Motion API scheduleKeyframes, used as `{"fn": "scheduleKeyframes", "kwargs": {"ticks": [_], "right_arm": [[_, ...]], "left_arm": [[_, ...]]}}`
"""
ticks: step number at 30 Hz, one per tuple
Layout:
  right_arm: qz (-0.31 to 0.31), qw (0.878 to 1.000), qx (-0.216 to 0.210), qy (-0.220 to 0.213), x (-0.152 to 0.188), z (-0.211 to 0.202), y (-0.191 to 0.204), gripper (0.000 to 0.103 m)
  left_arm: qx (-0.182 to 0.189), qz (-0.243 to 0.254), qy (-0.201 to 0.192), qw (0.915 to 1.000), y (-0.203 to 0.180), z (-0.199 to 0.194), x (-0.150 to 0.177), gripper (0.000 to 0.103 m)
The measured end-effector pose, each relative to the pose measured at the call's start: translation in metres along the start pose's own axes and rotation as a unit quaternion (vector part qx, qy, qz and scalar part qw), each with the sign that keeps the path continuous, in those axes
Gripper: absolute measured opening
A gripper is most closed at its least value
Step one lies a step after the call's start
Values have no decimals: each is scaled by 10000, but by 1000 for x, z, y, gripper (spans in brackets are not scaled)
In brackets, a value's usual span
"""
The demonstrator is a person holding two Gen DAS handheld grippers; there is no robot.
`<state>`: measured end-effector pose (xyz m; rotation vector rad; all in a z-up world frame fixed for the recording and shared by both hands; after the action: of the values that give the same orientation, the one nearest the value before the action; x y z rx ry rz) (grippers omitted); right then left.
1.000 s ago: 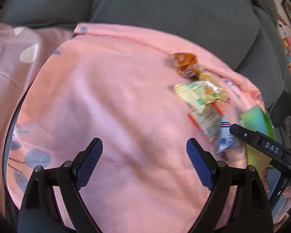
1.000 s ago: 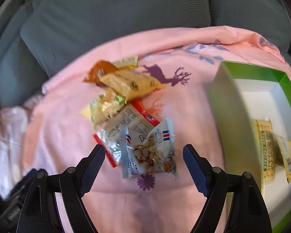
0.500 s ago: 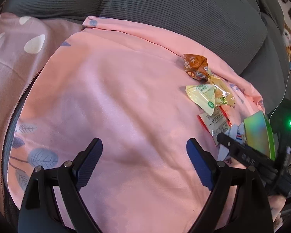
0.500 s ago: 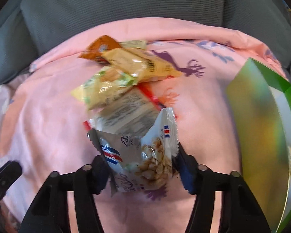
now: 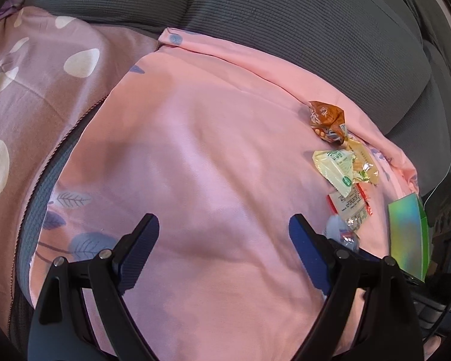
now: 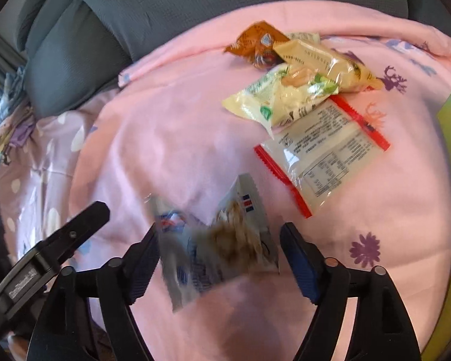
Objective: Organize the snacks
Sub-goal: 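Move the right gripper back and grasp the white puff snack bag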
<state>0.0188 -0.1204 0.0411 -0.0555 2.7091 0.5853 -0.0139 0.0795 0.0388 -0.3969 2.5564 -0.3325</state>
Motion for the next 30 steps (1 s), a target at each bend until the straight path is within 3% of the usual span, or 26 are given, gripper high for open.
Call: {"fn": "scheduleKeyframes", "kwargs": {"ticks": [5,9,12,19,22,25,30], "right_arm": [[174,9987,-222,-416,-6,-31,-14,80],[473,9953,-587,-614,-12,-39,-28,80],[693,9924,-876,-524,-14,-32,-37,80],[742,9910,-1080,-267,-13,-17,-34,78],[506,9927,-1071,-247,-13,-16,-26,73],[253,9953,-916,-176,-11,-11,-16,59],[106,9958,-912,41,-8,4,-7,55]], "left_arm": [[311,-15,146,9994,-5,1,3,88],[860,67,399,9955,-20,7,10,88],[1089,267,439,9927,-35,6,15,87],[1115,610,637,9898,-57,15,28,75],[1162,615,776,9883,-60,22,32,73],[1277,592,904,9859,-63,28,35,72],[1444,702,973,9822,-68,31,39,63]]}}
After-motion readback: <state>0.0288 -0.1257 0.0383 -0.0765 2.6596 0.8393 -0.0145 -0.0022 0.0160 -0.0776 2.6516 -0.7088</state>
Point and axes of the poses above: each gripper's, at about its wrist camera, not at the fingertips, and z roughly the way its jaws point, y to its left, x to its underside, the point moved 1 cm from there along z, roughly the way its jaws point, and after that the axes turned 4 degrees about -x, right-handed, at the moved point
